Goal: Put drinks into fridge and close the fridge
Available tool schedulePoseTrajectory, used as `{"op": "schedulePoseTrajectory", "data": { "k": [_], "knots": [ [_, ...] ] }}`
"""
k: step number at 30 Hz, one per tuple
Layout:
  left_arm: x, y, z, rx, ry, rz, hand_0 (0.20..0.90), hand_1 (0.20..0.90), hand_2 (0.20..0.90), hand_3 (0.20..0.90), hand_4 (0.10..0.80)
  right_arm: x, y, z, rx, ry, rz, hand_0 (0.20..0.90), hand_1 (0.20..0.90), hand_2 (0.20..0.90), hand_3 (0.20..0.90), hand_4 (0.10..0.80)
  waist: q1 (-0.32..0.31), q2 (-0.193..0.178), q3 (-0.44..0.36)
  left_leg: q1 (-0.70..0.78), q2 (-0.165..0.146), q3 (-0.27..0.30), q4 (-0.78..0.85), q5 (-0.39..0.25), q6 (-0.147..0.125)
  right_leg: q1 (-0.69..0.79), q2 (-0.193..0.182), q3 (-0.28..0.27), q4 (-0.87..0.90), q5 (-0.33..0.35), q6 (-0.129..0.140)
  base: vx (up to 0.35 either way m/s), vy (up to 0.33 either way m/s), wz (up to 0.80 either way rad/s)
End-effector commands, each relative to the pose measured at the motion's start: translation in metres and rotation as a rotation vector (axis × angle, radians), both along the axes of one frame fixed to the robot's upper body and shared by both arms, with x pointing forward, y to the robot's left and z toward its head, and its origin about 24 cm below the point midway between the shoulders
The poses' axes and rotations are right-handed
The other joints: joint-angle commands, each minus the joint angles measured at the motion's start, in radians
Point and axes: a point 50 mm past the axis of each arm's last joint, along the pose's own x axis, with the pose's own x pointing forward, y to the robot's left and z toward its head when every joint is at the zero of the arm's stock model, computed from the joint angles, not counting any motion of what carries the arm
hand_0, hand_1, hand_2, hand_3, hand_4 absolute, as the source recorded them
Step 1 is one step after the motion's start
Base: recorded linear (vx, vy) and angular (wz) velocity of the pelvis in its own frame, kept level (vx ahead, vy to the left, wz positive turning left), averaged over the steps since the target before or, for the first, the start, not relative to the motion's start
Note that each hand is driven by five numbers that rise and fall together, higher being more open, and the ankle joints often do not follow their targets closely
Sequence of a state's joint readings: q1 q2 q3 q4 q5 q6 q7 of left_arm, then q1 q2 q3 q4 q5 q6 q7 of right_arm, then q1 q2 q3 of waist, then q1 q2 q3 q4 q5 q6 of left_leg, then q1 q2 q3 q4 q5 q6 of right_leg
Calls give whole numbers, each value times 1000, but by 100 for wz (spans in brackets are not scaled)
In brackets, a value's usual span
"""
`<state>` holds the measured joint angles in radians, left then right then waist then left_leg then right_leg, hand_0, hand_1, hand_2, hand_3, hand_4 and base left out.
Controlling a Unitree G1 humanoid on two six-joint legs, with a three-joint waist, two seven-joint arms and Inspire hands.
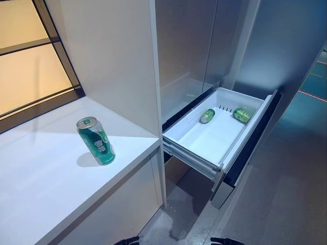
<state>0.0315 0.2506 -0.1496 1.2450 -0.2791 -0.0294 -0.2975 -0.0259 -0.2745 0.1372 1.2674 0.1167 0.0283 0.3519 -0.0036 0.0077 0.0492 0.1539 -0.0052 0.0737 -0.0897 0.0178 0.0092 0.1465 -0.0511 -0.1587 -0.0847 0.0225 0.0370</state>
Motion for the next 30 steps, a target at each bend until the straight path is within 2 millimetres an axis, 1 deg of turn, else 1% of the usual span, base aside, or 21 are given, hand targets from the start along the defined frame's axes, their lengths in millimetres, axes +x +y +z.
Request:
{"op": "schedulePoseTrajectory", "data": {
  "k": [1, 3, 9, 10, 11, 13, 14, 18, 19, 21, 23, 24, 26, 28, 30],
  "knots": [
    [34, -5, 8, -64, -154, 17, 900, 900, 900, 900, 800, 0, 0, 0, 19, 37, 59, 900, 900, 900, 900, 800, 4, -4, 25, 8, -36, 27, 36, -74, 12, -25, 14, 11, 70, -51, 18, 0, 0, 0],
    [36, -6, 9, -87, -174, 19, 900, 900, 900, 900, 800, 0, 0, 0, 18, 38, 61, 900, 900, 900, 900, 800, 3, -3, 25, 9, -36, 28, 36, -74, 12, -25, 14, 12, 71, -51, 18, 0, 0, 0],
    [58, -21, 21, -270, -311, -30, 900, 900, 900, 900, 800, 4, -3, 2, 14, 31, 68, 900, 900, 900, 900, 800, 1, 1, 30, 4, -34, 31, 39, -73, 8, -31, 14, 13, 75, -50, 21, -6, 1, 0],
    [72, -27, 29, -334, -377, -52, 900, 900, 900, 900, 800, 8, -6, 3, 12, 26, 71, 900, 900, 900, 900, 800, 2, 5, 35, 1, -33, 31, 39, -72, 8, -35, 14, 14, 78, -50, 21, -31, 6, -1],
    [72, -27, 29, -335, -377, -52, 900, 900, 900, 900, 800, 8, -6, 3, 12, 26, 71, 900, 900, 900, 900, 800, 2, 5, 35, 1, -33, 32, 39, -72, 8, -35, 14, 14, 78, -50, 21, -32, 7, -1],
    [92, -35, 43, -428, -481, -79, 900, 900, 900, 900, 800, 12, -8, 5, 8, 22, 78, 900, 900, 900, 900, 800, 1, 9, 40, 2, -33, 32, 37, -70, 8, -38, 15, 15, 80, -49, 21, 0, 0, 0],
    [94, -36, 44, -437, -493, -86, 900, 900, 900, 900, 800, 12, -8, 5, 7, 22, 79, 900, 900, 900, 900, 800, 1, 10, 40, 2, -33, 32, 36, -70, 8, -38, 15, 15, 80, -49, 21, 0, 0, 0],
    [116, -47, 67, -551, -630, -162, 900, 900, 900, 900, 800, 13, -10, 6, 4, 20, 87, 900, 900, 900, 900, 800, 1, 14, 41, 5, -32, 32, 32, -69, 8, -37, 17, 17, 80, -48, 21, 0, 0, 0],
    [125, -52, 79, -603, -697, -195, 900, 900, 900, 900, 800, 13, -11, 6, 2, 17, 94, 900, 900, 900, 900, 800, 1, 16, 41, 6, -31, 31, 29, -68, 7, -37, 18, 19, 78, -48, 22, 0, 0, 0],
    [130, -54, 88, -638, -745, -223, 900, 900, 900, 900, 800, 13, -12, 7, 0, 17, 98, 900, 900, 900, 900, 800, 2, 17, 42, 5, -31, 30, 28, -67, 6, -37, 18, 20, 77, -47, 23, 0, 0, 0],
    [141, -56, 107, -705, -852, -274, 900, 900, 900, 900, 800, 13, -12, 7, -3, 15, 104, 900, 900, 900, 900, 800, 1, 19, 42, 5, -30, 30, 26, -65, 6, -39, 20, 24, 76, -46, 24, 0, 0, 0],
    [144, -56, 113, -720, -878, -285, 900, 900, 900, 900, 800, 13, -13, 7, -3, 15, 105, 900, 900, 900, 900, 800, 1, 19, 42, 5, -30, 29, 24, -65, 6, -40, 21, 25, 76, -46, 24, 0, 0, 0],
    [157, -57, 138, -796, -984, -308, 900, 900, 900, 900, 800, 13, -14, 7, -6, 10, 106, 900, 900, 900, 900, 800, 2, 20, 44, 4, -29, 27, 23, -64, 7, -42, 24, 31, 76, -45, 24, 0, 0, 0],
    [163, -57, 155, -846, -1049, -316, 900, 900, 900, 900, 800, 13, -14, 7, -7, 7, 105, 900, 900, 900, 900, 800, 4, 20, 45, 3, -29, 27, 22, -64, 8, -43, 26, 35, 75, -45, 23, 0, 0, 0],
    [169, -57, 179, -936, -1136, -321, 900, 900, 900, 900, 800, 10, -15, 7, -8, 7, 99, 900, 900, 900, 900, 800, 8, 19, 46, 5, -28, 25, 21, -66, 9, -40, 27, 37, 72, -44, 22, -5, -19, -4]
  ]
}}
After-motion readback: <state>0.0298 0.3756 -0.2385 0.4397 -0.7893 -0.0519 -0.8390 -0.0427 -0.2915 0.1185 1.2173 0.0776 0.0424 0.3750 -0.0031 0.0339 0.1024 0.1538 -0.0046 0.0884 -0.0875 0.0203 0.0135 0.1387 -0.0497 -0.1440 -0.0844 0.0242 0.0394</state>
